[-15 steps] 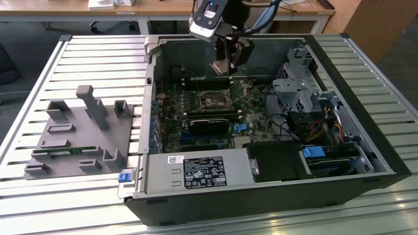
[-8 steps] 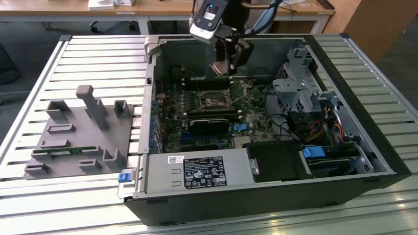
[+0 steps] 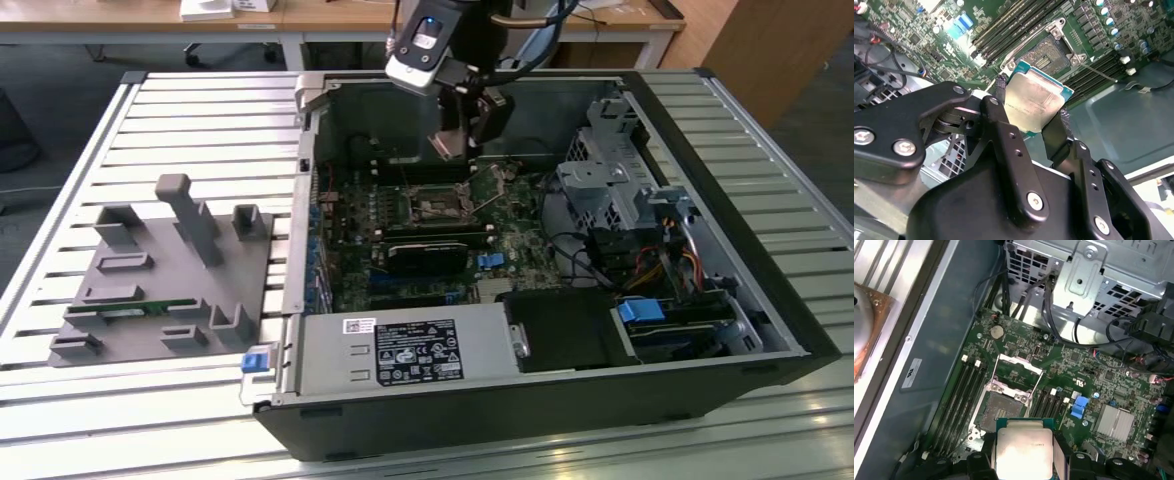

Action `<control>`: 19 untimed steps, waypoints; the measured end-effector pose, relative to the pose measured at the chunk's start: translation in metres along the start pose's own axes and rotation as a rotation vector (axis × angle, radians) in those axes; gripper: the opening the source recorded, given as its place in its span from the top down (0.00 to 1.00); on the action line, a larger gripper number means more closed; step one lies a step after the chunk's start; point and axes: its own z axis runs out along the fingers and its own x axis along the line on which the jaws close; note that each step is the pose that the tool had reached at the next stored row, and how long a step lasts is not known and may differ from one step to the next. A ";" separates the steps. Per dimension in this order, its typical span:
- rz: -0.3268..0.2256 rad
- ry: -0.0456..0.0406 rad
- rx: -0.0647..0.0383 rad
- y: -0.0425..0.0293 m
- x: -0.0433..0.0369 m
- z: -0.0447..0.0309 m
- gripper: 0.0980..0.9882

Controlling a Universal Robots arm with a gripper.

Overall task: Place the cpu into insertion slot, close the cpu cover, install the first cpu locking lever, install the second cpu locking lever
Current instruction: 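Place the cpu into insertion slot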

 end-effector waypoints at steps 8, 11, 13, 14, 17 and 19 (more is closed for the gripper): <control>0.071 -0.0062 -0.001 -0.0003 0.0003 0.0047 0.50; 0.074 -0.0065 -0.001 -0.0004 0.0003 0.0057 0.50; 0.075 -0.0066 -0.001 -0.0004 0.0003 0.0064 0.50; 0.075 -0.0066 -0.001 -0.0005 0.0003 0.0067 0.50; 0.075 -0.0067 -0.001 -0.0006 0.0002 0.0077 0.50; 0.075 -0.0067 -0.001 -0.0006 0.0002 0.0085 0.50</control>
